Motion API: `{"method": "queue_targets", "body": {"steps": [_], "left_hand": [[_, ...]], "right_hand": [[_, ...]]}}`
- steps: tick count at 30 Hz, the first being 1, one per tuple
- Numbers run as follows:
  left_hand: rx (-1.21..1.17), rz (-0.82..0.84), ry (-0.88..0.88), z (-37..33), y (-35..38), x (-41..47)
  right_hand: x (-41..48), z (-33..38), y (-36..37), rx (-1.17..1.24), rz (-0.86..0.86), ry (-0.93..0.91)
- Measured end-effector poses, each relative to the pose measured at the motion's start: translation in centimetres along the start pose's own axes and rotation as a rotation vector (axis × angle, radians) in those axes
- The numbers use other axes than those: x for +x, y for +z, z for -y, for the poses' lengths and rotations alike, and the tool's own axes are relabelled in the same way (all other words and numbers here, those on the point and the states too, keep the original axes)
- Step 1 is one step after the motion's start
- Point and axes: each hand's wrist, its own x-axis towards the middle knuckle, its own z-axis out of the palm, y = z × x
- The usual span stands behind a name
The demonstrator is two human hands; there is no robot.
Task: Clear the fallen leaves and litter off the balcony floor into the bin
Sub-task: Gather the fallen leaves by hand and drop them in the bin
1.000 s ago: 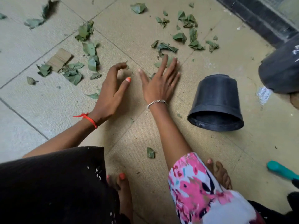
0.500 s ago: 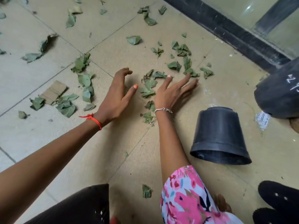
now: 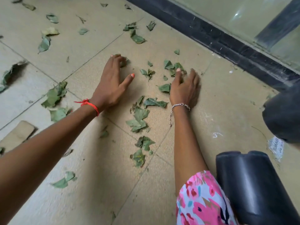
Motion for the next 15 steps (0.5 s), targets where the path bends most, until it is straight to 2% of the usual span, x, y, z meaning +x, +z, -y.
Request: {"method": "queue_targets", "body": {"steps": [2, 5, 6, 8, 10, 12, 13, 15], "left_hand": [[0.094, -0.027, -0.006, 1.1, -0.1, 2.1], [0.189, -0.064, -0.088, 2.9, -0.3, 4.0], [0.181, -0.087, -0.125, 3.3, -0.4, 4.4], [0.114, -0.142, -0.156, 3.8, -0.4, 4.7], [0.001, -0.189, -0.18, 3.8, -0.3, 4.6], [-0.094, -0.212, -0.23, 3.9, -0.3, 4.6], [-0.109, -0.211, -0.251, 3.9, -0.4, 4.7], [-0.091, -0.22, -0.276, 3.9, -0.3, 4.9]], "right_hand": [[0.1, 0.7, 0.6, 0.265, 0.049, -0.146], [1.9, 0.9, 0.7, 0.476, -0.134, -0.132], [2.9, 1.0, 0.6, 0.445, -0.141, -0.086], [4.4, 1.2, 1.0, 0.257, -0.003, -0.053], [4.8, 1.8, 1.4, 0.08, 0.202, -0.172], [4.4, 2.3, 1.8, 0.126, 0.365, -0.33], [4.3, 2.4, 2.0, 0.191, 0.372, -0.377], [4.6, 2.3, 2.2, 0.289, 0.248, -0.347]]}}
